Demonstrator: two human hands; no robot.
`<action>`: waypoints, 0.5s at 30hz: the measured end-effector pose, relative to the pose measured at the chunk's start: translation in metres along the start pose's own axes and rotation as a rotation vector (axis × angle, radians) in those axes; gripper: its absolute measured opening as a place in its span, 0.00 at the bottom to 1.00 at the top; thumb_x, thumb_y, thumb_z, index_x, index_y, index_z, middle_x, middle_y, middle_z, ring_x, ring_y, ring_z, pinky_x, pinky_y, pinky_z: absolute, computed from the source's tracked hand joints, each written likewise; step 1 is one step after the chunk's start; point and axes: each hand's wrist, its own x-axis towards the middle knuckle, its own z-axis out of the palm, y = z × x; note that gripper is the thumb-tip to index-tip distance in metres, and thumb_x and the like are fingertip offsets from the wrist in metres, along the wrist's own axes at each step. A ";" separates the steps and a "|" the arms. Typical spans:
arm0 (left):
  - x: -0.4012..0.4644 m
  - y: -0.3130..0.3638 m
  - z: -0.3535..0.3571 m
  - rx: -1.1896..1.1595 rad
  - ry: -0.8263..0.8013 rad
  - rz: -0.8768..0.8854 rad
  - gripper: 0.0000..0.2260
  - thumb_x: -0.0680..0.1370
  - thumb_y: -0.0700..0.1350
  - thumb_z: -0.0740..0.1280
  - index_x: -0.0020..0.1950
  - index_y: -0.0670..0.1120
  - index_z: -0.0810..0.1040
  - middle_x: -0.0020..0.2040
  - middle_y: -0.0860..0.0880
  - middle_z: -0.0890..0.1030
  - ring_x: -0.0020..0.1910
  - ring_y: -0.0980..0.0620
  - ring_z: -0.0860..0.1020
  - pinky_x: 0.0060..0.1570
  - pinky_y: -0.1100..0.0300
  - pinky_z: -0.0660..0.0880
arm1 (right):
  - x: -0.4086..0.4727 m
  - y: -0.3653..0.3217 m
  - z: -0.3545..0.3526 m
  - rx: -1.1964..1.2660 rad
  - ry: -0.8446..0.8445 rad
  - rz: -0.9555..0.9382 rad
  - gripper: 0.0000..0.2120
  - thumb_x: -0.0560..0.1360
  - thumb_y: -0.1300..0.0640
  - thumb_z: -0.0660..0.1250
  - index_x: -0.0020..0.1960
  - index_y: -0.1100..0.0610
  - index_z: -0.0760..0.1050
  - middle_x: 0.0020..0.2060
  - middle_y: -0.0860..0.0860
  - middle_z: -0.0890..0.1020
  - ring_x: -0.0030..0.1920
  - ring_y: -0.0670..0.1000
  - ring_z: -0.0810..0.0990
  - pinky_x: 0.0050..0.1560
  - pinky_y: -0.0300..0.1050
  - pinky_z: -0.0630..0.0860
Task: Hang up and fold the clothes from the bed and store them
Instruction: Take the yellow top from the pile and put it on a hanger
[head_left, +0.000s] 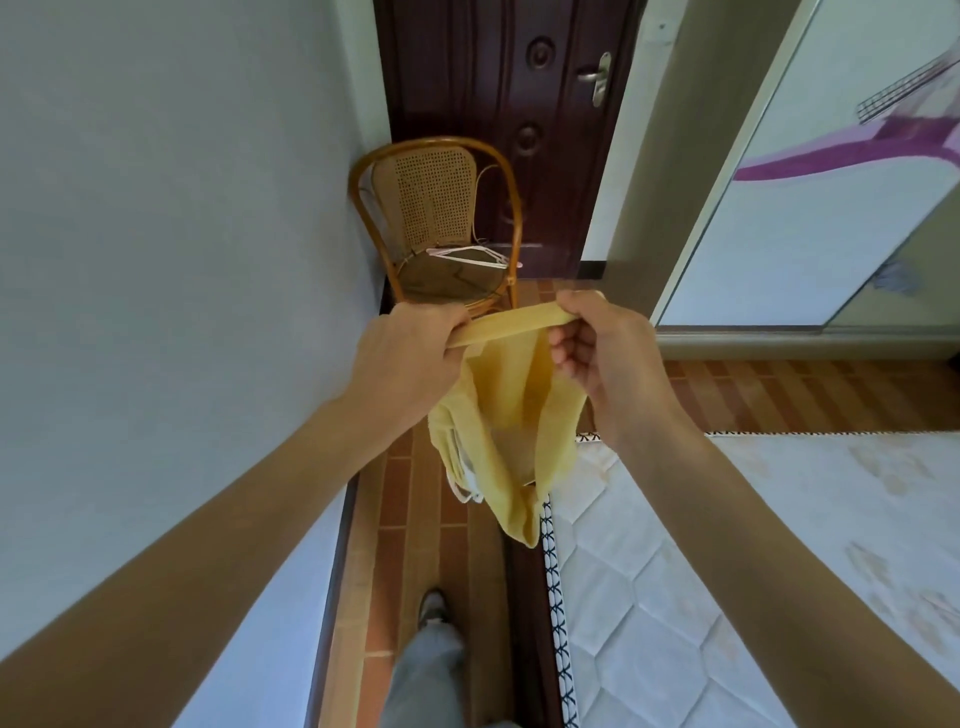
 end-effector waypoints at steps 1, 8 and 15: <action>0.013 -0.008 0.004 -0.016 -0.017 -0.010 0.06 0.78 0.43 0.66 0.49 0.45 0.82 0.38 0.45 0.81 0.38 0.42 0.78 0.36 0.50 0.74 | 0.015 0.001 0.004 -0.003 -0.003 0.007 0.10 0.78 0.58 0.67 0.38 0.58 0.76 0.26 0.50 0.77 0.26 0.45 0.73 0.28 0.35 0.70; 0.116 -0.072 0.015 -0.318 -0.200 -0.145 0.08 0.78 0.48 0.68 0.44 0.46 0.84 0.39 0.50 0.82 0.44 0.50 0.79 0.47 0.49 0.76 | 0.122 -0.011 0.048 0.003 -0.012 -0.035 0.10 0.78 0.58 0.66 0.39 0.59 0.77 0.27 0.50 0.77 0.27 0.45 0.73 0.31 0.36 0.71; 0.214 -0.116 0.024 -0.524 -0.323 -0.233 0.10 0.78 0.47 0.69 0.46 0.40 0.84 0.45 0.37 0.82 0.46 0.42 0.80 0.46 0.48 0.77 | 0.216 -0.026 0.085 0.044 0.032 -0.041 0.11 0.78 0.57 0.66 0.38 0.59 0.77 0.26 0.49 0.77 0.27 0.45 0.73 0.31 0.36 0.70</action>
